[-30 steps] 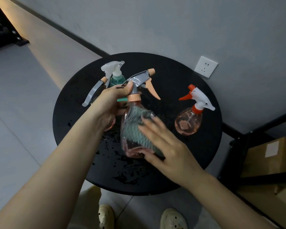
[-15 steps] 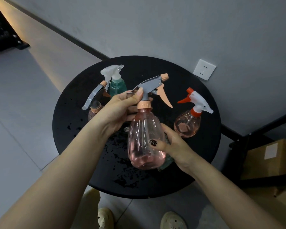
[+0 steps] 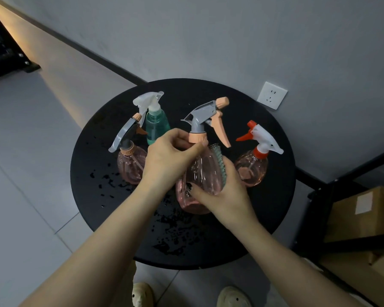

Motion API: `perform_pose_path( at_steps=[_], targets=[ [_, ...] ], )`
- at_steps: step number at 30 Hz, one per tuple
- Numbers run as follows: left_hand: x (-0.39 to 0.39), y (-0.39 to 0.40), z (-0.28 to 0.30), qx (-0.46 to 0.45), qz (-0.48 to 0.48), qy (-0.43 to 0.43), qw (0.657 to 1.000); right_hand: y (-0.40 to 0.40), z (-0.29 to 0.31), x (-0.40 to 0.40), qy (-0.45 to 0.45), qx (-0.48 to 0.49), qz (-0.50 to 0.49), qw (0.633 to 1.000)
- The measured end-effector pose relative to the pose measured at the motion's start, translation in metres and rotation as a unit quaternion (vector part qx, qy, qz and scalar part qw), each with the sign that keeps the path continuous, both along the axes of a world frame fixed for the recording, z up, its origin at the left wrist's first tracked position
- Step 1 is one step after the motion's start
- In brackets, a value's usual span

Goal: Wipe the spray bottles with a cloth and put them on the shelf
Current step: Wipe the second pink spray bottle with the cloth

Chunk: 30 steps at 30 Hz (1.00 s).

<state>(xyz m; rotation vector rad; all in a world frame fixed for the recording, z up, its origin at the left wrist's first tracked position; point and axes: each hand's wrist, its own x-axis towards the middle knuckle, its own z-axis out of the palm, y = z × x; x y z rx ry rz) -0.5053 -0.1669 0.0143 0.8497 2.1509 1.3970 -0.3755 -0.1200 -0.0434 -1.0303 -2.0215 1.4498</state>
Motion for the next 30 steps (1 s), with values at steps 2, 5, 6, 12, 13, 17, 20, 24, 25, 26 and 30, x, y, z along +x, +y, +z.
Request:
perform_pose_path(
  at_steps=[2, 5, 6, 12, 13, 17, 20, 24, 25, 26, 30],
  targets=[
    [0.001, 0.001, 0.000, 0.002, -0.004, -0.001, 1.000, -0.002, 0.001, -0.002, -0.023, 0.042, -0.006, 0.999],
    [-0.006, 0.000, -0.003, 0.019, -0.019, -0.043, 0.999, -0.001, 0.002, -0.001, -0.021, 0.076, 0.021, 0.997],
    [-0.010, -0.002, -0.004, 0.026, -0.024, -0.077, 0.996, 0.001, 0.004, 0.000, -0.004, 0.070, 0.034, 0.997],
    [-0.023, -0.004, -0.009, 0.030, -0.055, -0.270, 0.961, 0.011, 0.019, 0.005, 0.064, 0.163, 0.085, 0.981],
    [-0.022, -0.003, -0.011, 0.025, -0.057, -0.277, 0.959, 0.013, 0.019, 0.005, 0.062, 0.195, 0.101, 0.974],
    [-0.025, 0.000, -0.017, 0.010, -0.060, -0.296, 0.953, 0.017, 0.022, 0.007, 0.042, 0.322, 0.171, 0.930],
    [-0.031, -0.001, -0.018, 0.023, -0.065, -0.325, 0.943, 0.015, 0.022, 0.018, 0.040, 0.430, 0.232, 0.872],
    [-0.037, -0.003, -0.020, 0.037, -0.065, -0.313, 0.947, 0.005, 0.014, 0.038, 0.005, 0.564, 0.316, 0.763],
    [-0.038, -0.003, -0.020, 0.032, -0.065, -0.312, 0.947, 0.003, 0.012, 0.041, -0.002, 0.581, 0.326, 0.746],
    [-0.038, -0.003, -0.020, 0.028, -0.067, -0.313, 0.947, 0.002, 0.012, 0.042, -0.006, 0.591, 0.330, 0.736],
    [-0.038, -0.002, -0.019, 0.054, -0.073, -0.315, 0.945, 0.007, 0.017, 0.034, -0.008, 0.575, 0.311, 0.756]
  ],
)
